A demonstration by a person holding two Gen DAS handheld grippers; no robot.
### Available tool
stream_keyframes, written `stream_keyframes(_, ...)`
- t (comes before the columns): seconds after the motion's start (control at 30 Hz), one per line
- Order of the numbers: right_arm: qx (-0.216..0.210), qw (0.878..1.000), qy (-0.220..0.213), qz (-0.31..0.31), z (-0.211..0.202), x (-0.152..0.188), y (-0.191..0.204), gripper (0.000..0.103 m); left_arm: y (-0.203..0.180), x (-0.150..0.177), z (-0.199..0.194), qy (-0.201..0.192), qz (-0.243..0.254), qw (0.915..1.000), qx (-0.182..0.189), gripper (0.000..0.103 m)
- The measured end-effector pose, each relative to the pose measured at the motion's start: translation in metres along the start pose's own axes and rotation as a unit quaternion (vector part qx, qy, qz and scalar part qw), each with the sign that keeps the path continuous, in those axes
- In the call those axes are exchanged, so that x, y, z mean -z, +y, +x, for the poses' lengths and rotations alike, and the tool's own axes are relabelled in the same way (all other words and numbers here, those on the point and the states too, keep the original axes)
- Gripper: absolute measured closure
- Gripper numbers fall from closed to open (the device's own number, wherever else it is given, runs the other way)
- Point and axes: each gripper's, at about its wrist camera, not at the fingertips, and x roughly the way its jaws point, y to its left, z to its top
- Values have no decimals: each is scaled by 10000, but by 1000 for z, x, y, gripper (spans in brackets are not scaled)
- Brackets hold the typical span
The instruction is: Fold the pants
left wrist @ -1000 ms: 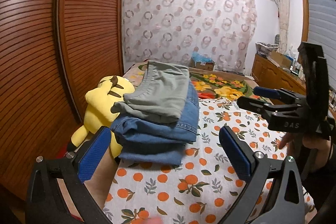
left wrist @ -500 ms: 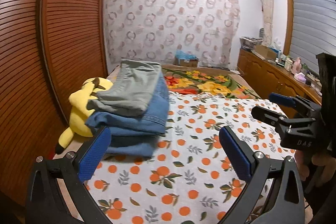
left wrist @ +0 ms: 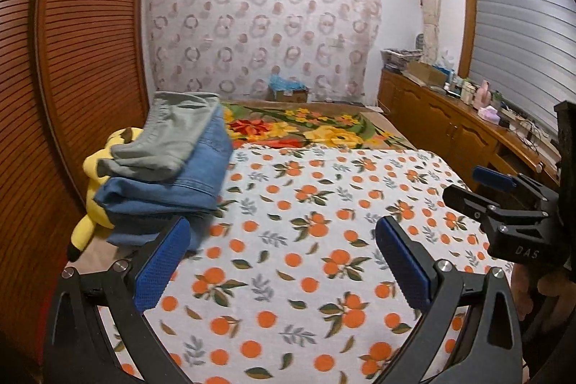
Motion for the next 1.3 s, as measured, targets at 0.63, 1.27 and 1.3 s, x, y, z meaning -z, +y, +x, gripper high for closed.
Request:
stream_keyframes(0.63,551,9961,-554,421,-71,-3,10,17,-57,-23,-37,-390,330,9981,331,0)
stream_keyframes(1.27,709,9919,-946,466,-90,23,8,17,-60,-43,-72,-766,325,9962,270,0)
stream_keyframes(1.3,706,9920,-945,459,-89,23,7,17,-59,-43,-73,-770,313,9962,264,0)
